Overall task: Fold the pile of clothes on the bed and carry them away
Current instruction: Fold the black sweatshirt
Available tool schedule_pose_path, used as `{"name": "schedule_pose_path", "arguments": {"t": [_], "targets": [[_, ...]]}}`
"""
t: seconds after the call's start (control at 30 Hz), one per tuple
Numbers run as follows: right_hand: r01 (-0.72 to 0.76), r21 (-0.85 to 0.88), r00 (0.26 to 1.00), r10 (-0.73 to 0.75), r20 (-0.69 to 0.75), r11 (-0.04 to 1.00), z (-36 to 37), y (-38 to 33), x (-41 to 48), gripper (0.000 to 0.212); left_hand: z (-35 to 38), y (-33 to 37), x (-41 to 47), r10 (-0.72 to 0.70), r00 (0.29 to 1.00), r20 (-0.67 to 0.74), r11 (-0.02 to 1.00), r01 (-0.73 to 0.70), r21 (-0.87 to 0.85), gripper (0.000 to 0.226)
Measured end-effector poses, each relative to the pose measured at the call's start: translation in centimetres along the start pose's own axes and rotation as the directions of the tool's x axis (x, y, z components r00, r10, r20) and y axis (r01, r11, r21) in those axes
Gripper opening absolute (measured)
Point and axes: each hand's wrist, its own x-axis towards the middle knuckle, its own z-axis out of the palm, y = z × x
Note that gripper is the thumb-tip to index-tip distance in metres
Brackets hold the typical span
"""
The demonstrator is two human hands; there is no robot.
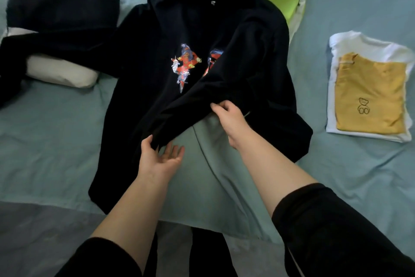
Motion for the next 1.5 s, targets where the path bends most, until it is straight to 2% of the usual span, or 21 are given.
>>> {"name": "schedule_pose_path", "arguments": {"t": [0.07, 0.13, 0.2, 0.3, 0.4, 0.53, 0.6, 0.63, 0.7, 0.77, 0.8, 0.87, 0.9, 1.0, 1.13, 1.23, 1.37, 1.5], "targets": [[-0.027, 0.067, 0.999, 0.029, -0.033, 0.997, -0.6, 0.4, -0.9, 0.032, -0.4, 0.7, -0.3, 0.025, 1.000, 0.008, 0.997, -0.025, 0.080, 0.029], [-0.035, 0.170, 0.994, 0.052, -0.093, 0.985, -1.4, 0.8, -2.1, 0.032, -1.1, 1.0, -0.4, 0.017, 0.999, 0.038, 0.989, -0.023, 0.144, 0.029], [-0.084, 0.328, 0.987, 0.124, -0.104, 0.941, -2.4, 1.7, -3.3, 0.017, -1.8, 0.9, -0.3, -0.021, 0.996, 0.083, 0.977, 0.003, 0.213, 0.044], [-0.162, 0.567, 0.976, 0.217, -0.031, 0.808, -3.7, 2.9, -5.4, 0.017, -2.4, 0.3, -0.1, -0.050, 0.991, 0.126, 0.950, 0.008, 0.313, 0.078], [-0.164, 0.616, 0.975, 0.221, -0.016, 0.771, -4.5, 3.7, -6.9, 0.018, -1.8, 0.5, 0.3, -0.064, 0.987, 0.149, 0.933, 0.006, 0.359, 0.089], [-0.188, 0.557, 0.969, 0.246, -0.030, 0.809, -3.8, 2.9, -7.6, 0.015, -1.3, 1.4, 0.0, -0.081, 0.973, 0.218, 0.931, -0.004, 0.365, 0.093], [-0.208, 0.589, 0.955, 0.293, -0.051, 0.781, -3.1, 2.6, -7.1, 0.012, -1.4, 1.9, -0.5, -0.080, 0.967, 0.241, 0.954, 0.004, 0.299, 0.085], [-0.220, 0.648, 0.940, 0.335, -0.059, 0.729, -2.6, 2.6, -6.8, 0.012, -1.5, 2.1, -0.8, -0.088, 0.966, 0.242, 0.961, 0.019, 0.274, 0.076], [-0.264, 0.746, 0.894, 0.445, -0.049, 0.611, -1.4, 2.9, -6.4, 0.020, -2.0, 2.1, -1.5, -0.123, 0.960, 0.252, 0.968, 0.061, 0.243, 0.052], [-0.353, 0.740, 0.844, 0.536, -0.012, 0.573, 0.1, 3.7, -6.2, 0.028, -3.0, 1.4, -1.6, -0.172, 0.960, 0.219, 0.956, 0.109, 0.273, 0.018], [-0.397, 0.709, 0.831, 0.556, 0.009, 0.583, 0.9, 4.2, -6.1, 0.029, -3.6, 1.0, -1.8, -0.187, 0.960, 0.208, 0.938, 0.112, 0.327, 0.021], [-0.455, 0.632, 0.825, 0.564, 0.033, 0.627, 2.4, 5.1, -5.9, 0.028, -4.4, 0.3, -1.6, -0.169, 0.972, 0.164, 0.911, 0.091, 0.401, 0.047], [-0.468, 0.600, 0.827, 0.561, 0.038, 0.649, 2.9, 5.4, -5.8, 0.026, -4.3, 0.2, -1.4, -0.144, 0.980, 0.135, 0.907, 0.076, 0.415, 0.050], [-0.485, 0.539, 0.836, 0.546, 0.054, 0.689, 3.5, 6.6, -5.3, 0.019, -3.0, -0.1, 0.1, -0.124, 0.984, 0.124, 0.902, 0.059, 0.428, 0.037], [-0.473, 0.472, 0.864, 0.497, 0.083, 0.744, 3.4, 8.4, -4.7, 0.035, 0.4, -0.2, 1.3, -0.141, 0.960, 0.243, 0.920, 0.037, 0.390, 0.025], [-0.486, 0.426, 0.862, 0.499, 0.090, 0.763, 3.3, 8.6, -4.4, 0.037, 1.5, -0.1, 2.1, -0.102, 0.975, 0.199, 0.945, 0.033, 0.324, 0.025], [-0.489, 0.437, 0.861, 0.497, 0.105, 0.755, 3.5, 8.4, -4.4, 0.042, 0.6, 0.0, 1.0, -0.126, 0.970, 0.206, 0.972, 0.080, 0.221, 0.028], [-0.522, 0.583, 0.838, 0.500, 0.218, 0.623, 4.7, 7.4, -4.8, 0.064, -1.4, -0.7, -1.3, -0.204, 0.966, 0.162, 0.957, 0.162, 0.240, 0.019]]}}
